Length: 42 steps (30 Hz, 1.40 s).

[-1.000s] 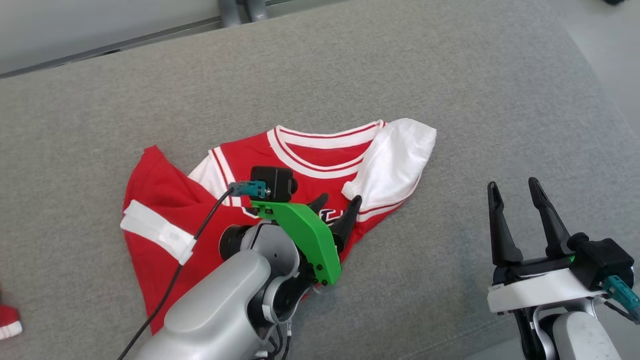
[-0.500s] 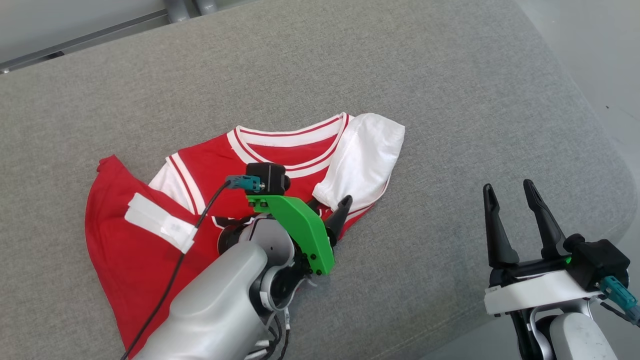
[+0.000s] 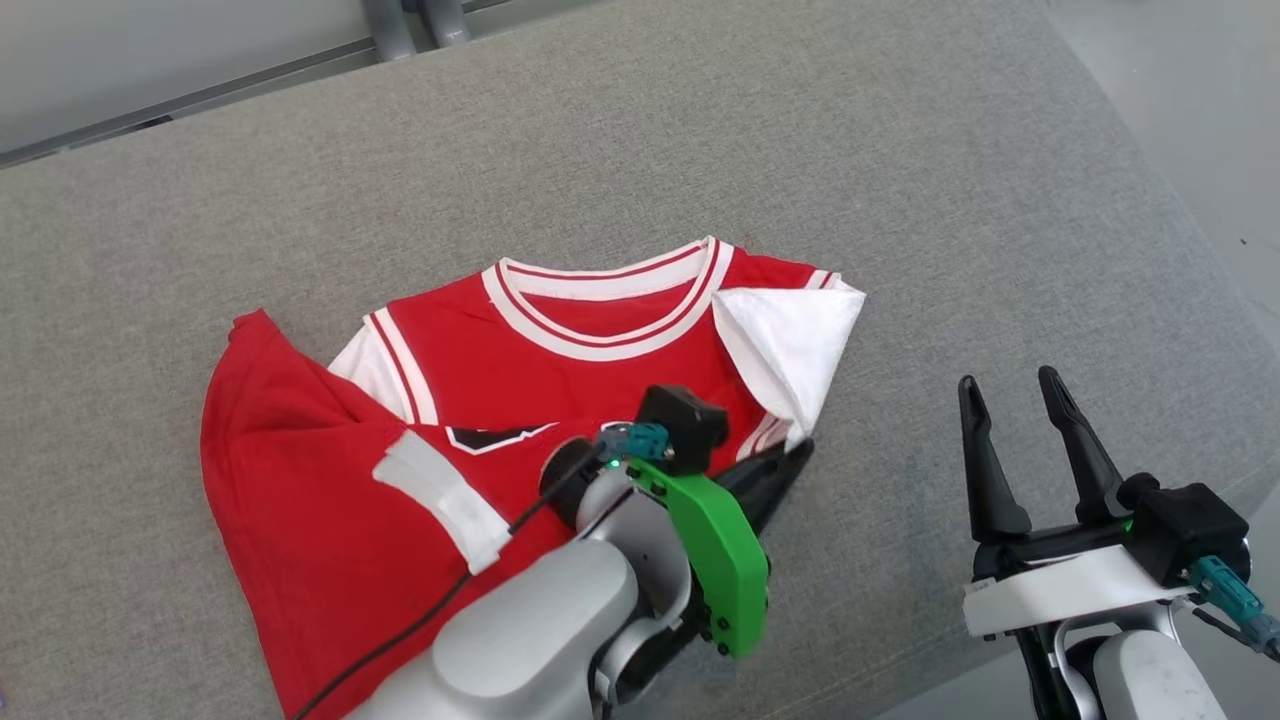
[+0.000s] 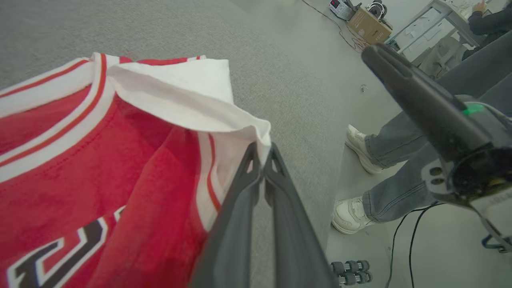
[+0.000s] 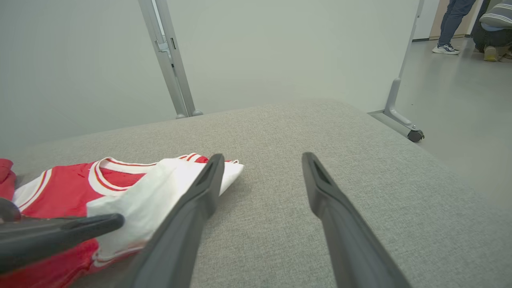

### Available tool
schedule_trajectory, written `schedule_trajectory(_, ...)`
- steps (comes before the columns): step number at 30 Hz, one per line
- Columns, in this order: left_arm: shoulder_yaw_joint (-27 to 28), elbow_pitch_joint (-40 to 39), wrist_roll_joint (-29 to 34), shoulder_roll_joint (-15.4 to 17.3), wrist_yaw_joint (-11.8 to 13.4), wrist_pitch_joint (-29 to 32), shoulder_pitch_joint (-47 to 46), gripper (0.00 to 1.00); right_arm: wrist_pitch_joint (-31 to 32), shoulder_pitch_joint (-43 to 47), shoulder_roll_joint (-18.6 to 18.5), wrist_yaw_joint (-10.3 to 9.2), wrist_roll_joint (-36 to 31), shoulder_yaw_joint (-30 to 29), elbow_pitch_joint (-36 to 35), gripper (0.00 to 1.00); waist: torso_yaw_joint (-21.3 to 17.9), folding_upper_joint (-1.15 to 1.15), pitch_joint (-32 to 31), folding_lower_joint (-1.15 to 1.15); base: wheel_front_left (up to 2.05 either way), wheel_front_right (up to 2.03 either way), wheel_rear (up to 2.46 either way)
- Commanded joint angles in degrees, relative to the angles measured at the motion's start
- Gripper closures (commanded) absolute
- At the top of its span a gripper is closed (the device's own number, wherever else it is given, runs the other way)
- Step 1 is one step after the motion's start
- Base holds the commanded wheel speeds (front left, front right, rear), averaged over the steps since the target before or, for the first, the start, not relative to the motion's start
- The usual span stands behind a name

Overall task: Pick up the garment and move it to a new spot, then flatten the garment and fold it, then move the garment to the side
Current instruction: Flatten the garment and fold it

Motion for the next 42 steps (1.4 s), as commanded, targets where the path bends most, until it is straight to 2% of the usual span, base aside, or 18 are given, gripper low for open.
schedule_trajectory(1, -0.9, -0.12, 0.62, -0.16, -0.21, -0.14, 1.21, 1.0, -0.17, 0.56, -0.12, 0.0, -0.14, 0.1, 0.11, 0.0, 0.04, 0.38, 0.01, 0.0, 0.0, 0.0, 0.0)
schedule_trajectory(10, -6.72, 5.3, 4.82, -0.59, -2.67, -3.44, 5.0, 1.0, -0.17, 0.19, -0.11, 0.0, 0.58, 0.65, 0.39, 0.0, -0.84, 0.38, 0.58, 0.0, 0.0, 0.0, 0.0)
schedule_trajectory(11, -7.12, 6.31, 5.91, -0.64, -3.03, -4.44, 4.99, 0.92, -0.17, 0.22, -0.11, 0.0, 0.67, 0.72, 0.39, 0.0, -0.96, 0.38, 0.72, 0.0, 0.0, 0.0, 0.0)
schedule_trajectory(12, -7.38, 7.35, 6.33, -0.76, -3.33, -5.43, 5.17, 0.69, -0.17, 0.24, -0.11, 0.0, 0.79, 0.79, 0.36, 0.0, -1.05, 0.38, 0.9, 0.0, 0.0, 0.0, 0.0)
schedule_trajectory(13, -7.83, 9.53, 6.91, -1.11, -4.0, -7.04, 5.59, 0.03, -0.17, 0.26, -0.11, 0.0, 0.85, 0.77, 0.4, 0.0, -1.08, 0.38, 1.23, 0.0, 0.0, 0.0, 0.0)
schedule_trajectory(14, -8.04, 10.38, 7.5, -1.31, -4.26, -7.89, 5.46, 0.0, -0.17, 0.31, -0.11, 0.0, 0.92, 0.7, 0.47, 0.0, -1.04, 0.38, 1.35, 0.0, 0.0, 0.0, 0.0)
schedule_trajectory(18, -8.12, 11.81, 6.23, -2.2, -5.43, -10.06, 6.18, 0.0, -0.17, 0.51, -0.1, 0.0, 0.94, 0.06, 0.7, 0.0, -0.11, 0.38, 1.53, 0.0, 0.0, 0.0, 0.0)
schedule_trajectory(22, -7.39, 7.89, 3.01, -2.76, -6.7, -10.76, 6.54, 0.0, -0.17, 0.51, -0.11, 0.0, -0.66, -0.2, 0.33, 0.0, 1.76, 0.38, 0.48, 0.0, 0.0, 0.0, 0.0)
schedule_trajectory(25, -6.47, 5.92, 1.53, -2.62, -6.41, -10.83, 7.4, 0.0, -0.17, 0.76, -0.14, 0.0, -1.57, -0.64, -0.07, 0.0, 2.8, 0.38, -0.41, 0.0, 0.0, 0.0, 0.0)
schedule_trajectory(28, -4.84, 2.05, -1.19, -0.72, -5.35, -9.17, 8.92, 0.0, -0.17, 1.21, -0.12, 0.0, -2.93, -1.24, -0.69, 0.0, 4.76, 0.38, -2.29, 0.0, 0.0, 0.0, 0.0)
schedule_trajectory(32, -1.83, -4.38, -3.04, 4.23, -1.05, -8.71, 11.12, 0.0, -0.17, 1.74, -0.12, 0.0, -5.02, -1.73, -1.4, 0.0, 7.97, 0.38, -4.7, 0.0, 0.0, 0.0, 0.0)
schedule_trajectory(38, 6.41, -14.06, -3.5, 13.26, 9.46, -14.61, 17.95, 0.0, -0.17, 3.22, -0.14, 0.0, -7.51, -2.41, -2.84, 0.0, 13.14, 0.38, -8.28, 0.0, 0.0, 0.0, 0.0)
schedule_trajectory(42, 11.71, -17.89, -2.26, 17.84, 14.19, -16.21, 23.86, 0.0, -0.17, 4.56, -0.48, 0.0, -8.5, -2.84, -2.96, 0.0, 16.12, 0.38, -10.29, 0.0, 0.0, 0.0, 0.0)
